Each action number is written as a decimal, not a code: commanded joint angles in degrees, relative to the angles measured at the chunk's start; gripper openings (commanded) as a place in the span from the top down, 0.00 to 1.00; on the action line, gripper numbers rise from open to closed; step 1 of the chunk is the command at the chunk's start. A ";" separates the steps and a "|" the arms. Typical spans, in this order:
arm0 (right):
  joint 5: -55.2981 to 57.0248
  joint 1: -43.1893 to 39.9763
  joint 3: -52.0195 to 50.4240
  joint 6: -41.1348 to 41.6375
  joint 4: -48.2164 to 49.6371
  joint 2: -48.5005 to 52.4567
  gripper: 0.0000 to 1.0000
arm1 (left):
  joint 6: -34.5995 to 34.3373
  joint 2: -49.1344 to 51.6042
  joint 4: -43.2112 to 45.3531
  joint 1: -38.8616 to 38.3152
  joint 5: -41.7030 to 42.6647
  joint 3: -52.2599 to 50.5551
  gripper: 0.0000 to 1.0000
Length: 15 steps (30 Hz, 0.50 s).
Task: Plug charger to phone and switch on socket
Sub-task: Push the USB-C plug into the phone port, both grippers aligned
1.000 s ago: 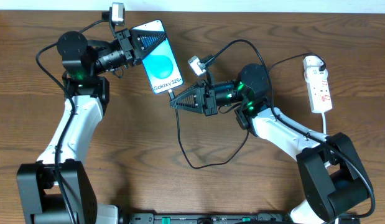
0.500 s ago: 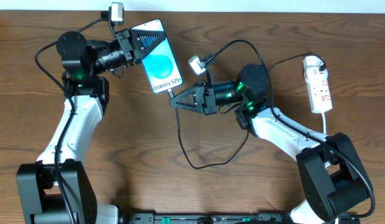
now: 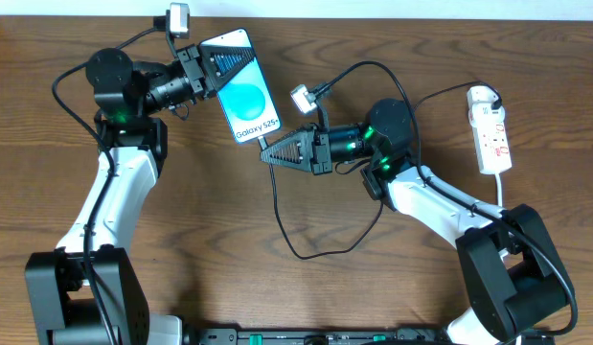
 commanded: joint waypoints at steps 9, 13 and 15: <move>11.87 -0.39 0.22 2.71 3.58 -0.63 0.99 | 0.42 -1.38 0.28 -0.35 5.57 0.90 0.93; 13.35 -0.22 0.20 3.41 3.56 -0.63 0.99 | 0.63 -1.38 0.28 -0.83 5.53 0.90 0.92; 14.27 -0.22 0.20 4.00 3.58 -0.63 0.99 | 1.95 -1.38 0.28 -1.36 5.55 0.90 0.93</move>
